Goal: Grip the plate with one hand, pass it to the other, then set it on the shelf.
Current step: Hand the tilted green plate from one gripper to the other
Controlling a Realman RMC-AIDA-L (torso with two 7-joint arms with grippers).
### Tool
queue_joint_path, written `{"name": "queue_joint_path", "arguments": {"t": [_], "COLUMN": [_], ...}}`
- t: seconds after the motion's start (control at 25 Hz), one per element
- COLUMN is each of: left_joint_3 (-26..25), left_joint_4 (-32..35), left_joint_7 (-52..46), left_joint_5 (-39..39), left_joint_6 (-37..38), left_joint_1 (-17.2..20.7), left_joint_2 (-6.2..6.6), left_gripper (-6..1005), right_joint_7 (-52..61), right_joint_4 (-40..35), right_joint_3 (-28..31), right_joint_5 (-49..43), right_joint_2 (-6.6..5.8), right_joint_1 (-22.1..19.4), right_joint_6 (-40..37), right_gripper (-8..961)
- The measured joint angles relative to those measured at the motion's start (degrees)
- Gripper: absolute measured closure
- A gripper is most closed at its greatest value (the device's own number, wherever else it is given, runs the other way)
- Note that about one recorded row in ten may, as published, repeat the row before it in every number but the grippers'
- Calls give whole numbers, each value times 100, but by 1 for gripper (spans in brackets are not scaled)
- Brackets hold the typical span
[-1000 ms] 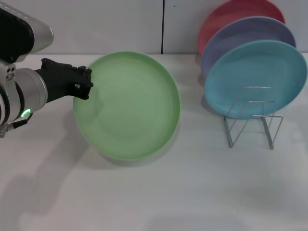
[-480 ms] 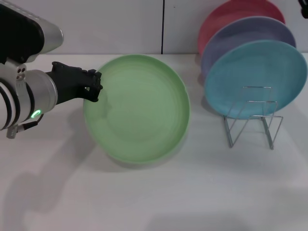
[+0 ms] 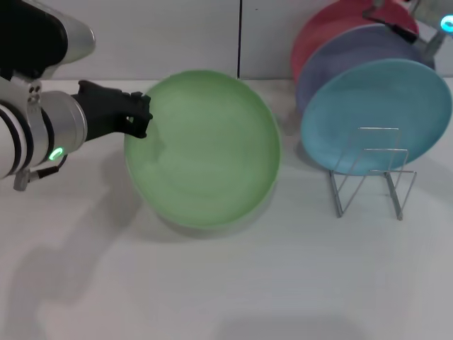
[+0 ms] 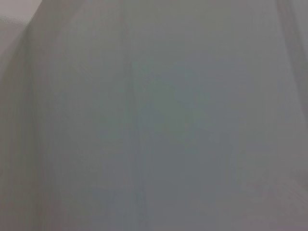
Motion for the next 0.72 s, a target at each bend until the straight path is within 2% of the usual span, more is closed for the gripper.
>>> {"name": "queue_joint_path", "arguments": {"t": [0.04, 0.08, 0.2, 0.24, 0.28, 0.32, 0.44, 0.72], "left_joint_3": [-61, -61, -202, -296, -324, -324, -376, -453], "left_joint_4": [-12, -12, -127, -183, -209, -209, -272, -514], "left_joint_7": [24, 24, 132, 213, 238, 238, 292, 349], "left_joint_5": [1, 1, 11, 11, 10, 10, 7, 4], "left_joint_6": [10, 10, 16, 0, -5, -5, -19, -86], "left_joint_1": [-15, -15, 16, 28, 30, 30, 45, 130], "left_joint_2": [8, 8, 27, 29, 29, 29, 32, 29], "left_gripper": [964, 964, 964, 964, 964, 964, 964, 964], "right_joint_7": [1586, 1586, 3767, 4819, 5259, 5259, 5944, 6230], "right_joint_4": [-1093, -1093, -2497, -3086, -3322, -3322, -3876, -3910], "right_joint_3": [38, 38, 152, 416, 618, 618, 1204, 1182], "right_joint_5": [-1318, -1318, -3288, -4179, -4510, -4510, -4995, -5735], "right_joint_2": [38, 38, 78, 71, 61, 61, 35, 30], "right_joint_1": [-166, -166, -298, -199, -125, -125, 82, 241], "right_joint_6": [-81, -81, -610, -1258, -1659, -1659, -2720, -3049], "right_gripper": [142, 142, 142, 142, 142, 142, 142, 142]}}
